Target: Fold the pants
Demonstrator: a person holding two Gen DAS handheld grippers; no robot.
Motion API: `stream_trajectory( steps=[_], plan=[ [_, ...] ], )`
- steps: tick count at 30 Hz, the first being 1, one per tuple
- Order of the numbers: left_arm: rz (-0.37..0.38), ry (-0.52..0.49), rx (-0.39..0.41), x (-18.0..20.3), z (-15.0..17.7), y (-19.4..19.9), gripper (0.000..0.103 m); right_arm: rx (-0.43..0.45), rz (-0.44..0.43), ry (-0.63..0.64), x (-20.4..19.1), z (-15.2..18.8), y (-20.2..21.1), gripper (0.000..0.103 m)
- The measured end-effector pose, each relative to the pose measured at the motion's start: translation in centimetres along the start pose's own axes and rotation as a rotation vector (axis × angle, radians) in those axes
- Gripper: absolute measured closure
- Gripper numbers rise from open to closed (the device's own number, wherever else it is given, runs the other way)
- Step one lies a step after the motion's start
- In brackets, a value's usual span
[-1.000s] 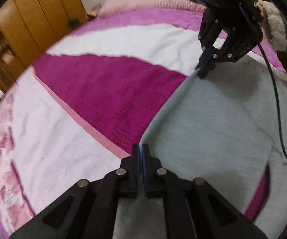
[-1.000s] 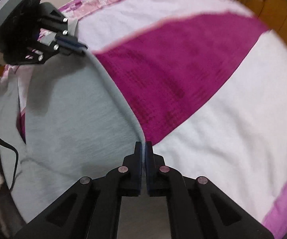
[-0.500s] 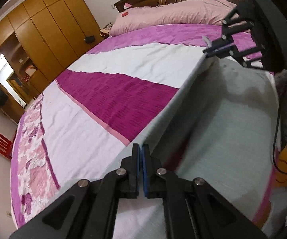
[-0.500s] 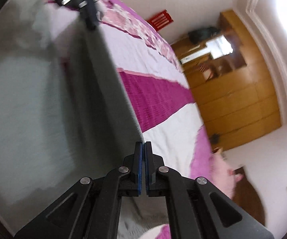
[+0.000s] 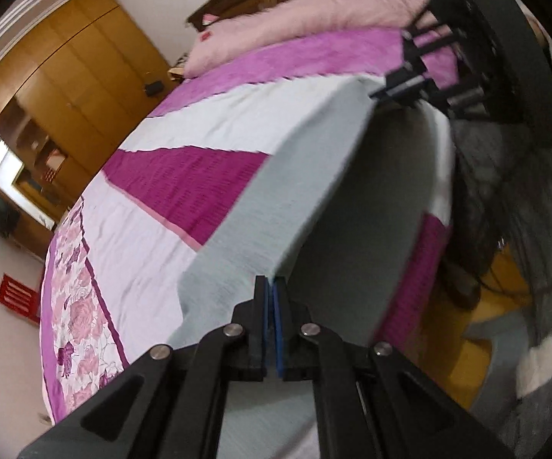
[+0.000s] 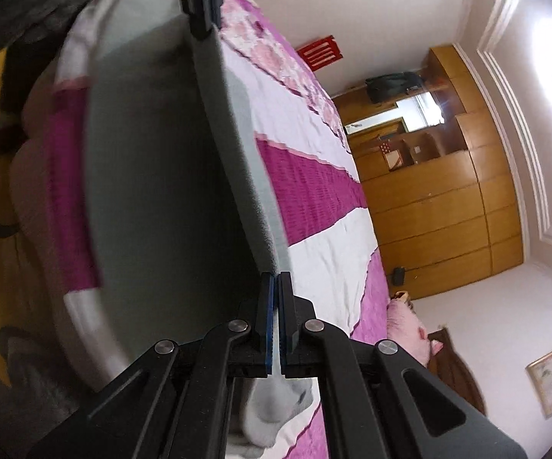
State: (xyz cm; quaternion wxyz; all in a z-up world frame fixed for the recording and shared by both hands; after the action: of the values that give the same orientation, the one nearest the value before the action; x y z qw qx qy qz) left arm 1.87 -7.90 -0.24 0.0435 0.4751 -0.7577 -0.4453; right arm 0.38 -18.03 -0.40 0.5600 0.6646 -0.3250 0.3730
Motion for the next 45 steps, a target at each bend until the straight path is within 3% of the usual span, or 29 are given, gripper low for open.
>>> stream_trajectory(
  steps=[4, 7, 19, 27, 30, 33, 35, 41, 42, 43, 45],
  plan=[
    [-0.003, -0.040, -0.043, 2.4, 2.6, -0.9, 0.101, -0.007, 0.026, 0.144, -3.6, -0.4, 0.4, 0.101],
    [0.009, -0.031, -0.066, 3.0, 4.2, -1.6, 0.101, -0.002, 0.000, 0.207, -6.4, -0.5, 0.3, 0.101],
    [-0.065, -0.192, -0.104, 5.6, 7.2, -4.3, 0.101, -0.017, -0.045, 0.262, -9.1, -0.1, -2.5, 0.101],
    [-0.041, -0.197, -0.161, 6.0, 8.2, -6.7, 0.100, -0.033, -0.052, 0.241, -10.7, 0.0, -2.6, 0.100],
    [0.028, -0.092, -0.185, 5.7, 8.0, -6.2, 0.092, -0.026, -0.045, 0.198, -10.3, 0.2, -1.7, 0.100],
    [0.145, 0.063, -0.182, 4.9, 7.4, -4.8, 0.068, -0.016, -0.066, 0.062, -8.4, 0.5, -0.9, 0.091],
    [0.196, 0.173, -0.173, 4.3, 6.6, -4.0, 0.067, -0.016, -0.101, -0.121, -6.1, 1.3, -0.5, 0.086],
    [0.363, 0.440, -0.125, 2.6, 3.3, -2.2, 0.062, 0.032, -0.266, -0.932, 2.7, 9.1, 0.0, 0.074],
    [0.384, 0.455, -0.121, 2.6, 2.8, -2.0, 0.062, 0.086, -0.351, -1.145, 3.7, 11.7, -0.1, 0.073],
    [0.408, 0.467, -0.109, 2.6, 2.1, -1.6, 0.062, 0.131, -0.412, -1.272, 4.1, 13.3, -0.1, 0.073],
    [0.443, 0.467, -0.080, 2.9, 0.7, -0.7, 0.062, 0.194, -0.485, -1.437, 4.3, 16.1, 0.0, 0.073]
  ],
)
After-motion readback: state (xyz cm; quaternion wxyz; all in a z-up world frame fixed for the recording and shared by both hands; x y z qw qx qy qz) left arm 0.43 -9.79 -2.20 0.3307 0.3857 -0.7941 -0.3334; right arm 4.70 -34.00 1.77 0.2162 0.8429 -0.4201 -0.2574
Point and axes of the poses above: each gripper's, at about its wrist camera, not at the fingertips, and y roughly against the way its jaws point, x to its right, z to its underside, the point moved 7 cm from there along -y, roughly the way its jaws point, and after that the axes turned 11 degrees about y, right-handed, at the moved point
